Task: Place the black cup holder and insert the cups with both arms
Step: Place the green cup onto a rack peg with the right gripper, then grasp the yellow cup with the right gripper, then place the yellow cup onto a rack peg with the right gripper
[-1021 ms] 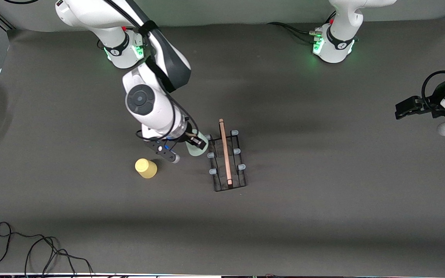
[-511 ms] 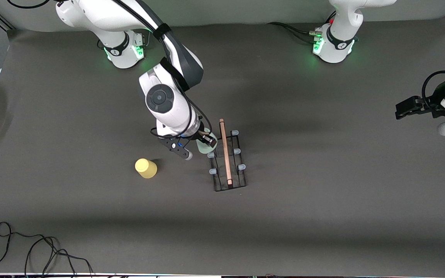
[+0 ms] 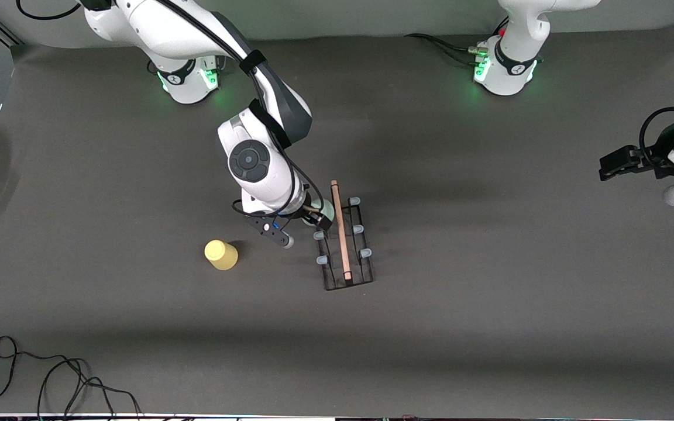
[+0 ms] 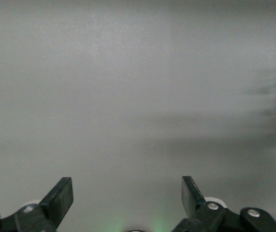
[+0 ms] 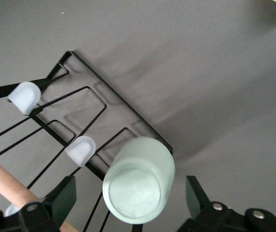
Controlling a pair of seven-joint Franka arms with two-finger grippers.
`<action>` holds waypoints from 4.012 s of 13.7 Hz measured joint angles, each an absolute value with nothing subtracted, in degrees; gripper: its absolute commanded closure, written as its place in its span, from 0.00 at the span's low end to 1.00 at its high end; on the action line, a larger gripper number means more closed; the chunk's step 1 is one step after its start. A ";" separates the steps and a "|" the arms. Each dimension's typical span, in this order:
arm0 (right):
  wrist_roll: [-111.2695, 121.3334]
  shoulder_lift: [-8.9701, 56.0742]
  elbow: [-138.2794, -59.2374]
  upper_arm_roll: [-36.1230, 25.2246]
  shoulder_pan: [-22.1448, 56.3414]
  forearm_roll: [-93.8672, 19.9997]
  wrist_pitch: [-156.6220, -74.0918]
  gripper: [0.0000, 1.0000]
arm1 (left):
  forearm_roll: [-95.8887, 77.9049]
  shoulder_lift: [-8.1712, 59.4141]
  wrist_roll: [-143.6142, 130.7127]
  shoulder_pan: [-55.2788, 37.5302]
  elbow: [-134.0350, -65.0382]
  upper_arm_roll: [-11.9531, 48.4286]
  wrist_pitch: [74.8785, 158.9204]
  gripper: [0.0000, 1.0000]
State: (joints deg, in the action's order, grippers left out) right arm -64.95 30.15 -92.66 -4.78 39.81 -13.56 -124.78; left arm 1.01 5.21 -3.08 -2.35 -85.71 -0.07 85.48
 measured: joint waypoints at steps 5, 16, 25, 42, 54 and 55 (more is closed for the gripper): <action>-56.90 28.24 -91.40 -9.03 39.65 -13.14 -121.06 0.00 | 1.02 5.22 -3.08 -2.34 -85.75 -0.08 85.48 0.00; -20.98 31.21 -94.80 -16.80 29.76 -13.20 -120.48 0.00 | 1.04 5.33 -3.08 -2.32 -85.78 -0.14 85.49 0.00; -13.51 35.44 -105.23 -16.01 29.83 -18.28 -137.06 0.36 | 1.04 5.33 -3.08 -2.32 -85.78 -0.16 85.49 0.00; -25.87 25.89 -89.62 -16.63 31.62 -22.74 -118.26 1.00 | 1.05 5.38 -3.08 -2.32 -86.13 -0.18 85.68 0.00; -51.43 39.67 -79.28 -16.26 43.11 -25.02 -133.28 1.00 | 0.95 5.30 -3.08 -2.32 -86.44 -0.14 88.43 0.00; -51.43 40.58 -79.21 -16.26 43.41 -25.01 -134.02 1.00 | 0.95 5.30 -3.08 -2.32 -86.45 -0.14 88.43 0.00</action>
